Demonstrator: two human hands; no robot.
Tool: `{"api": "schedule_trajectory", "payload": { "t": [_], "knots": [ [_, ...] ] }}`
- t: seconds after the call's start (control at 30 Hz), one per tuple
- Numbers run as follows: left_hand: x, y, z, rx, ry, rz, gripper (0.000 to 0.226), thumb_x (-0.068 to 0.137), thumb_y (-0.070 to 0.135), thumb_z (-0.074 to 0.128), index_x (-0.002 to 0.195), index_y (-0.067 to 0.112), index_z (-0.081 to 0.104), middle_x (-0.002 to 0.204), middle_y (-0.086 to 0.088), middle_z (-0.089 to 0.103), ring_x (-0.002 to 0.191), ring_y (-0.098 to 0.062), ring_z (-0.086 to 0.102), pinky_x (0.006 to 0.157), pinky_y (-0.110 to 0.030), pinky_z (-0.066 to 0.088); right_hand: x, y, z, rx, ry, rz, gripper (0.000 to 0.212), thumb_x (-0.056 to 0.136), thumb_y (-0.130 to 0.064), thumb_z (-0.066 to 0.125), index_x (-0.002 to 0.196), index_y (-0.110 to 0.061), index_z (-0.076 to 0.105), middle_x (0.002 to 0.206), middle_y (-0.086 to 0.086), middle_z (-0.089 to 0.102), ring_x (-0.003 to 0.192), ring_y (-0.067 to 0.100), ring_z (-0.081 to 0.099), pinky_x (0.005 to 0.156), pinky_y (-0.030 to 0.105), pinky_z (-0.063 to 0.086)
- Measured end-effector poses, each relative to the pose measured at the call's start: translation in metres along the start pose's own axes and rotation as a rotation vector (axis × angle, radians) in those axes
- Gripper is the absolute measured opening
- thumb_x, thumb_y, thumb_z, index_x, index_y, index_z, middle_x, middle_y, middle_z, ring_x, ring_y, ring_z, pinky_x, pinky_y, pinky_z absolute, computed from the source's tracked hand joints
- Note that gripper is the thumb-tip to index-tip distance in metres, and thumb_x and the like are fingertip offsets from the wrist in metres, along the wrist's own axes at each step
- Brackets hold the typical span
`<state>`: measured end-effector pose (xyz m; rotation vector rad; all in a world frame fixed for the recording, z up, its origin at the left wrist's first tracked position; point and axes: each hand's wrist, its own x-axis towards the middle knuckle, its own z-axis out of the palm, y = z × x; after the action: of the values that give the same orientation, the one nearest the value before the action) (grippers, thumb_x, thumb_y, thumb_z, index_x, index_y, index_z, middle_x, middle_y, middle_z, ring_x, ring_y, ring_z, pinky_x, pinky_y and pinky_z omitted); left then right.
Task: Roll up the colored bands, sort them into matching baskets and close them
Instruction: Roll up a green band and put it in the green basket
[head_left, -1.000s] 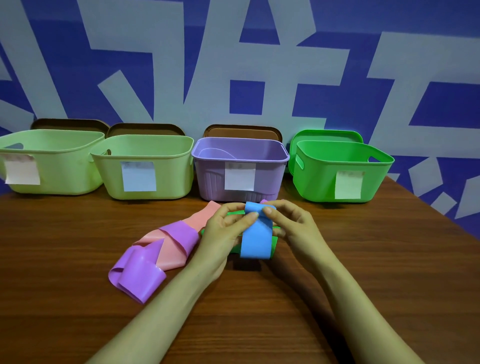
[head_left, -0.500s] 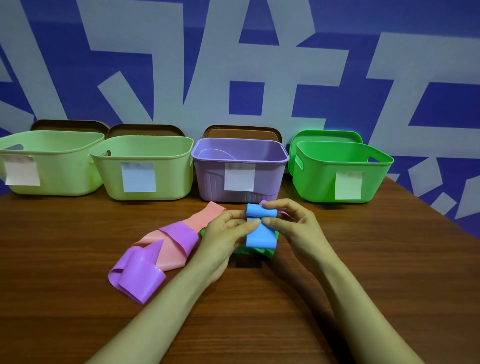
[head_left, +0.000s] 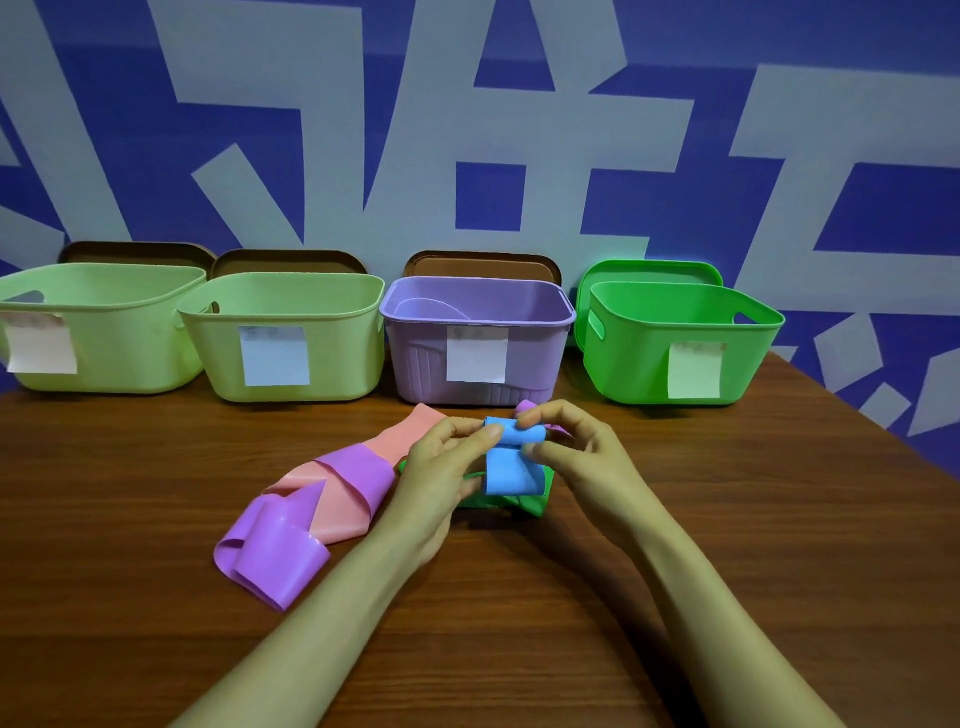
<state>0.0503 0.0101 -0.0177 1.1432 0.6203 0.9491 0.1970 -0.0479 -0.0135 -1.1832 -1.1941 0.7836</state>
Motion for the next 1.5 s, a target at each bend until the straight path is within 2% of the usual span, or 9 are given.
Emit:
{"api": "schedule_trajectory", "payload": {
  "t": [0.17, 0.33, 0.67, 0.9, 1.03, 1.2, 1.3, 1.43, 1.5],
  "knots": [
    [-0.0015, 0.0013, 0.0014, -0.01, 0.0, 0.021, 0.012, 0.089, 0.006, 0.06, 0.097, 0.014, 0.063, 0.085, -0.001, 0.072, 0.08, -0.012, 0.07, 0.065, -0.023, 0.053, 0.0015, 0.0055, 0.0011, -0.008, 0.051, 0.082, 0.031, 0.076, -0.037, 0.072, 0.097, -0.015, 0.066, 0.107, 0.004, 0.067, 0.106, 0.023, 0.063, 0.094, 0.046, 0.05],
    [-0.0011, 0.0023, -0.0001, -0.075, -0.035, -0.001, 0.025, 0.088, -0.004, 0.055, 0.102, 0.015, 0.064, 0.085, 0.0, 0.071, 0.078, -0.01, 0.069, 0.063, -0.021, 0.053, -0.0005, 0.0023, 0.0041, 0.052, 0.049, 0.101, 0.012, 0.081, -0.014, 0.069, 0.092, -0.01, 0.065, 0.1, 0.004, 0.068, 0.091, 0.017, 0.066, 0.086, 0.044, 0.054],
    [-0.0003, 0.0026, -0.0022, -0.039, -0.042, -0.022, 0.034, 0.084, -0.014, 0.044, 0.095, 0.01, 0.065, 0.086, 0.001, 0.071, 0.08, -0.009, 0.068, 0.068, -0.02, 0.054, -0.0023, 0.0008, 0.0052, 0.107, 0.046, 0.126, 0.025, 0.075, 0.009, 0.069, 0.085, -0.013, 0.063, 0.103, 0.0, 0.066, 0.099, 0.019, 0.063, 0.091, 0.043, 0.051],
    [0.0011, -0.0023, -0.0029, -0.04, -0.056, -0.046, 0.02, 0.085, 0.005, 0.063, 0.106, 0.005, 0.062, 0.094, -0.007, 0.072, 0.082, -0.014, 0.07, 0.069, -0.019, 0.054, -0.0026, -0.0014, 0.0066, 0.051, 0.04, 0.088, 0.027, 0.077, 0.011, 0.068, 0.089, -0.011, 0.059, 0.096, -0.008, 0.065, 0.082, 0.004, 0.064, 0.071, 0.022, 0.053],
    [0.0015, -0.0032, -0.0037, -0.031, -0.054, -0.057, 0.022, 0.085, 0.001, 0.063, 0.107, 0.004, 0.061, 0.094, -0.008, 0.072, 0.083, -0.015, 0.07, 0.069, -0.021, 0.055, -0.0026, -0.002, 0.007, 0.038, 0.034, 0.081, 0.027, 0.076, 0.014, 0.065, 0.085, -0.011, 0.058, 0.097, -0.005, 0.062, 0.088, 0.014, 0.061, 0.082, 0.038, 0.053],
    [0.0007, -0.0006, -0.0038, -0.039, -0.06, -0.043, 0.019, 0.084, -0.006, 0.06, 0.097, 0.009, 0.063, 0.087, -0.005, 0.072, 0.078, -0.013, 0.07, 0.066, -0.02, 0.054, -0.0018, -0.0006, 0.0056, 0.065, 0.006, 0.113, 0.028, 0.077, 0.013, 0.064, 0.086, -0.013, 0.059, 0.101, -0.001, 0.063, 0.092, 0.014, 0.062, 0.083, 0.035, 0.052],
    [0.0029, -0.0003, -0.0066, -0.064, -0.036, -0.043, 0.022, 0.082, -0.008, 0.06, 0.095, 0.01, 0.063, 0.087, -0.006, 0.072, 0.079, -0.014, 0.07, 0.072, -0.024, 0.055, 0.0009, 0.0029, 0.003, 0.144, -0.01, 0.168, 0.02, 0.079, -0.004, 0.07, 0.094, -0.015, 0.063, 0.105, 0.004, 0.065, 0.101, 0.019, 0.063, 0.092, 0.041, 0.05],
    [0.0042, -0.0005, -0.0079, -0.063, -0.026, -0.026, 0.027, 0.079, -0.012, 0.061, 0.095, 0.01, 0.063, 0.088, -0.006, 0.07, 0.082, -0.015, 0.069, 0.074, -0.024, 0.054, 0.0016, 0.0018, 0.0024, 0.147, -0.023, 0.226, 0.004, 0.088, -0.012, 0.062, 0.091, -0.009, 0.063, 0.086, 0.002, 0.068, 0.072, 0.006, 0.067, 0.072, 0.021, 0.056],
    [0.0043, -0.0012, -0.0086, -0.047, -0.023, -0.026, 0.029, 0.079, -0.014, 0.06, 0.094, 0.01, 0.063, 0.089, -0.006, 0.069, 0.083, -0.015, 0.068, 0.071, -0.022, 0.053, 0.0019, 0.0039, 0.0008, 0.117, -0.033, 0.209, 0.004, 0.089, -0.01, 0.061, 0.092, -0.008, 0.063, 0.087, 0.0, 0.07, 0.076, 0.006, 0.067, 0.07, 0.021, 0.055]
  ]
}}
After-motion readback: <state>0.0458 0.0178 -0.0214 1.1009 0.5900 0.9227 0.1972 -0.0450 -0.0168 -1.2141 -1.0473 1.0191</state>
